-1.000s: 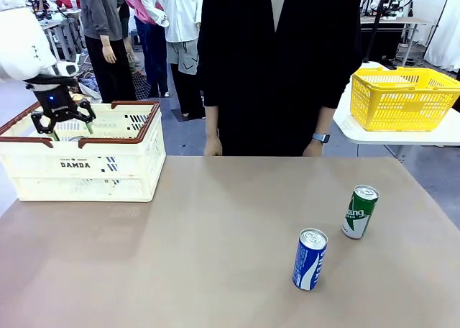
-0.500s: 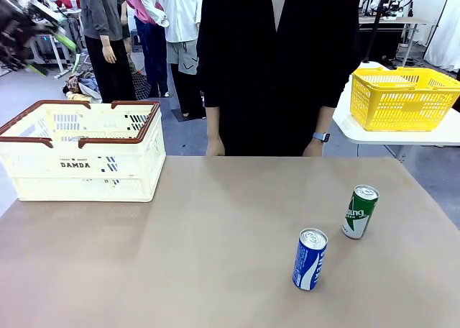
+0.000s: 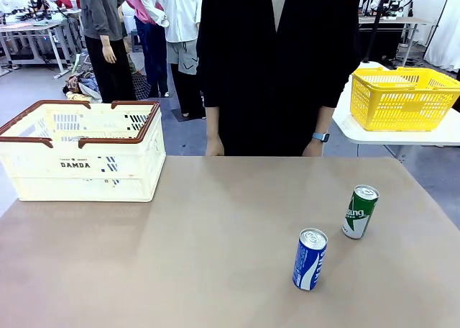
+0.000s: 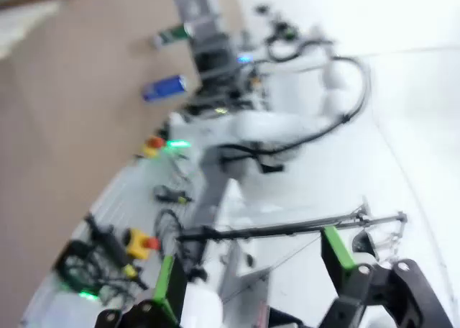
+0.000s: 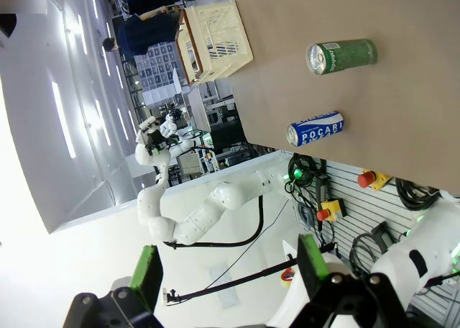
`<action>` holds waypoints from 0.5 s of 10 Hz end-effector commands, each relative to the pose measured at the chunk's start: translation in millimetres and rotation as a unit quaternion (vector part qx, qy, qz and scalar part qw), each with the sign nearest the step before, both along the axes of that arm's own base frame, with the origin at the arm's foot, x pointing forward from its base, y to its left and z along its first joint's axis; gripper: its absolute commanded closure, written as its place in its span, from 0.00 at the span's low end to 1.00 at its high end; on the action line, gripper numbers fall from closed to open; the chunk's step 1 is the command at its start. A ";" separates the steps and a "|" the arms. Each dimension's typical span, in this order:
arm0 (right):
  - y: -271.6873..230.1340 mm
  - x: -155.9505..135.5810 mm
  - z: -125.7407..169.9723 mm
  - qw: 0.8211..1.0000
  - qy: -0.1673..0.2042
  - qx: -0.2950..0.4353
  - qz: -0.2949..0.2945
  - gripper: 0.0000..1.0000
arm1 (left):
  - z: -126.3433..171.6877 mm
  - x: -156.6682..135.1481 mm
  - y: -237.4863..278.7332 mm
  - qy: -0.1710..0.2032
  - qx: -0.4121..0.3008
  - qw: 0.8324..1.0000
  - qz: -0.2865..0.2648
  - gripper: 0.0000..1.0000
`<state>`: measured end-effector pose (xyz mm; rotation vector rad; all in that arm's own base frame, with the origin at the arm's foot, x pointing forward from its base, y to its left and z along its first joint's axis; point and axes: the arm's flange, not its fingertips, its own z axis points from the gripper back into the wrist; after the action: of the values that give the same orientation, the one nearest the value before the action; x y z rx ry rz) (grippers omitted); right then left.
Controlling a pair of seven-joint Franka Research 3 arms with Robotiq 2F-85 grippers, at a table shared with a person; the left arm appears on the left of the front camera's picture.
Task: Place the drinks into the Shopping basket.
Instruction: Pick up one drink and place it into the Shopping basket.
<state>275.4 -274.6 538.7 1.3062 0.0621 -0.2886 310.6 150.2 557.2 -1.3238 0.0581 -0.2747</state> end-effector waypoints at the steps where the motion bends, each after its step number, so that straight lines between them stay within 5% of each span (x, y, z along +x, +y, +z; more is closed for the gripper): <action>1: 1.3 -0.4 4.1 1.000 0.004 0.003 0.000 0.00 | -49.1 58.6 -5.8 0.104 -0.031 0.994 -0.025 0.00; 2: 1.3 -0.4 4.1 1.000 0.004 0.003 0.000 0.00 | -73.7 89.7 -27.4 0.104 -0.004 0.994 -0.017 0.00; 3: 1.3 -0.4 4.1 1.000 0.004 0.003 0.000 0.00 | -39.7 14.0 -2.2 0.051 -0.028 0.998 -0.016 0.00; 5: 1.3 -0.4 4.1 1.000 0.004 0.003 0.000 0.00 | -39.7 14.0 -2.2 0.051 -0.028 0.998 -0.016 0.00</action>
<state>275.3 -274.8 538.9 1.3060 0.0614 -0.2887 341.2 144.2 501.2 -1.3958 0.1813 -0.2154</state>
